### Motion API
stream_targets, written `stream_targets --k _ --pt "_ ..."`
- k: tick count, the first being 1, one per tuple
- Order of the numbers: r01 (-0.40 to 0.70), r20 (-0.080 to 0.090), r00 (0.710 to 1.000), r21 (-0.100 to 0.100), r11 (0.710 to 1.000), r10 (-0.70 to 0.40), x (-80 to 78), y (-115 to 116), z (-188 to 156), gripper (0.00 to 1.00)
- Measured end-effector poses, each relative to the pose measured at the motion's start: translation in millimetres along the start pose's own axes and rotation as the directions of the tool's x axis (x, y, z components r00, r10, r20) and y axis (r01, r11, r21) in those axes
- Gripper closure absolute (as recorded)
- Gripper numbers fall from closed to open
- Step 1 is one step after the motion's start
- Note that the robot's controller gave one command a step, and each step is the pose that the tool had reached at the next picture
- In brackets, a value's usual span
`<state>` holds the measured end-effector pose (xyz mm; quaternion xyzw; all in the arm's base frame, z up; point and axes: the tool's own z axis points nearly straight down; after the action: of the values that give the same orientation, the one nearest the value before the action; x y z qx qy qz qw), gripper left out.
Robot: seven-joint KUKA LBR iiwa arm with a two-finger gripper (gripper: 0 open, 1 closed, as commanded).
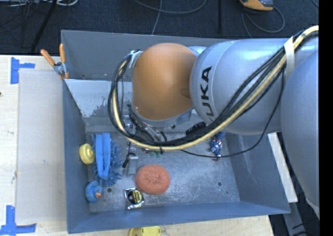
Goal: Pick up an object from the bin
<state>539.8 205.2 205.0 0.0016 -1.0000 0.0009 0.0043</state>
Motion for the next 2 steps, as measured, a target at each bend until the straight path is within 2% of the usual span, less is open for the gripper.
stream_targets --k 1,2 --pt "-0.005 0.007 1.0 -0.002 1.0 0.005 -1.7 -1 -5 0.0" --pt "-0.018 0.01 1.0 -0.003 1.0 0.018 -2.5 -34 29 0.0"
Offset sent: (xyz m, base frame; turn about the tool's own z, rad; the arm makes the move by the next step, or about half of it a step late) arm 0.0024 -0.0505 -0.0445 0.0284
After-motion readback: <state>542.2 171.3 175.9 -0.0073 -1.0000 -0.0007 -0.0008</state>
